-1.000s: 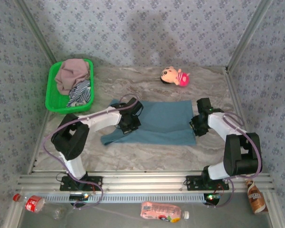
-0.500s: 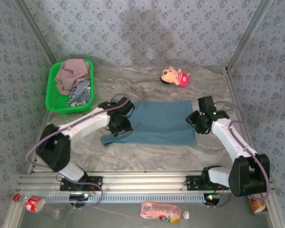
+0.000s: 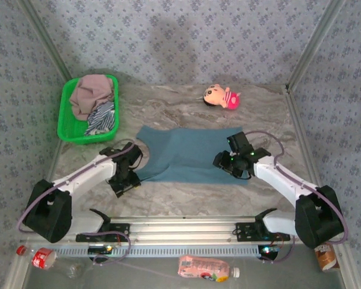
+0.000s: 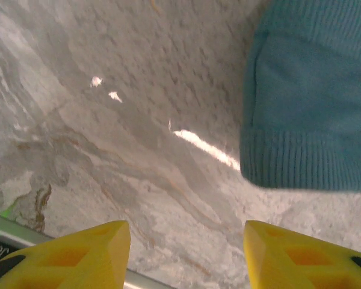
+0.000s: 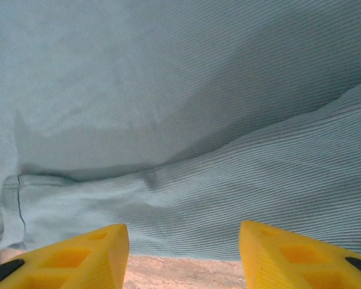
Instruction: Fold and stack the tank tops
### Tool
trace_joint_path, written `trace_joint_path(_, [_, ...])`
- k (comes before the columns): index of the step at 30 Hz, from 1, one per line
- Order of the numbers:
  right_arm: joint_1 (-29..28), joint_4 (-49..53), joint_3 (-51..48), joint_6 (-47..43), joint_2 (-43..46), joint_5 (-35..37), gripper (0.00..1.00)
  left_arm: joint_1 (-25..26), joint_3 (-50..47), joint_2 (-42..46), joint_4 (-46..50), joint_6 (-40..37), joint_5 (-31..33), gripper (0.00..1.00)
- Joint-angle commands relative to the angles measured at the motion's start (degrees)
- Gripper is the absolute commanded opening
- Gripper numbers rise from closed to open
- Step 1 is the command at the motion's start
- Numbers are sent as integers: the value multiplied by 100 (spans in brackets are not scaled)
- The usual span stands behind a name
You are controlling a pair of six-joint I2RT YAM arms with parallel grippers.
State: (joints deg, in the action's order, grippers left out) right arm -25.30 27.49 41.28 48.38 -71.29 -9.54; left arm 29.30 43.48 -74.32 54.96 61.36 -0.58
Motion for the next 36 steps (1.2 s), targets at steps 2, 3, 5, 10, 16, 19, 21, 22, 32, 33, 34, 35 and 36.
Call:
trace_joint_path(2, [-28,-184,-96,-295,-153,-30,54,-269,37,-164,-494,-449,58,52])
trace_joint_path(3, [-33,-207,-82,-320,-236,-39,53,-305,112,-311,-510,-582,67,52])
trace_joint_path(5, [-36,-257,-76,-327,-309,-32,53,-373,192,-475,-578,-763,57,52])
trace_joint_path(10, [-45,-302,-106,-364,-416,5,53,-667,392,-667,-568,-1148,139,52])
trace_joint_path(16, [-56,-369,-178,-352,-542,13,53,-827,621,-996,-591,-1508,103,51])
trace_joint_path(19, [-36,-404,-207,-411,-625,-21,53,-843,748,-1168,-612,-1648,59,49])
trace_joint_path(21, [-4,-417,-219,-451,-680,-44,53,-860,816,-1266,-614,-1738,49,49])
trace_joint_path(22, [9,-422,-228,-459,-692,-54,53,-869,849,-1318,-618,-1781,49,48])
trace_joint_path(32, [165,-507,-411,-525,-733,-129,51,-926,1394,-1725,-241,-2259,23,25])
trace_joint_path(33, [195,-497,-430,-551,-750,-135,51,-926,1438,-1742,-191,-2307,14,22])
trace_joint_path(34, [224,-493,-440,-571,-750,-142,51,-926,1475,-1753,-152,-2351,21,20])
trace_joint_path(35, [254,-501,-458,-588,-755,-145,51,-926,1531,-1776,-106,-2404,23,16])
trace_joint_path(36, [283,-523,-480,-609,-760,-158,51,-926,1593,-1809,-70,-2456,23,13])
